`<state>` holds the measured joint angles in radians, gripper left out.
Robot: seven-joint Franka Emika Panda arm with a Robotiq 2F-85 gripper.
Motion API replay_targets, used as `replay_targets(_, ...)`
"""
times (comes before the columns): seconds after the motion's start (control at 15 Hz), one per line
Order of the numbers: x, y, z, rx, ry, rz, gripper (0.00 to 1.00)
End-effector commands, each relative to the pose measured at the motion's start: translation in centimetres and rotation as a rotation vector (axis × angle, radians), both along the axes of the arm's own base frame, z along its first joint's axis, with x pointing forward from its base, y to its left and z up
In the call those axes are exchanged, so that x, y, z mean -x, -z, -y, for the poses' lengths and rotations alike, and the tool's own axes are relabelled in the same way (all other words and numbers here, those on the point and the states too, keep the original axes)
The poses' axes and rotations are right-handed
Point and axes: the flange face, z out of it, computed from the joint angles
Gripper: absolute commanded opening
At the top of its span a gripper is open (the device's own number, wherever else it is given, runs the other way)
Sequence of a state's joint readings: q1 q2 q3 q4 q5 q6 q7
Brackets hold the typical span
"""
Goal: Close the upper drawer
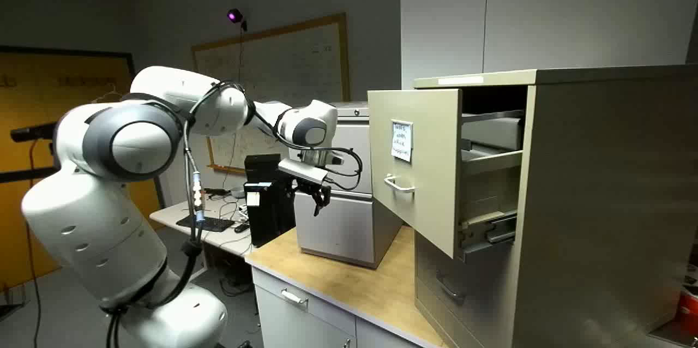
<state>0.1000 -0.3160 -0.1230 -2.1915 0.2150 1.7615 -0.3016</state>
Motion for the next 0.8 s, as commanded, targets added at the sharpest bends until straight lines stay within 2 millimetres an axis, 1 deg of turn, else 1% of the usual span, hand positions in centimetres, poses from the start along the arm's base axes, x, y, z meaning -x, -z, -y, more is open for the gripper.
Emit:
replay_targets(0.0, -0.05, -0.07, 0.00, 0.000, 0.000, 0.001, 1.00)
replay_targets(0.53, -0.07, -0.22, 0.02, 0.004, 0.002, 0.003, 1.00)
replay_targets(0.73, -0.34, -0.29, 0.02, 0.043, 0.022, 0.018, 1.00)
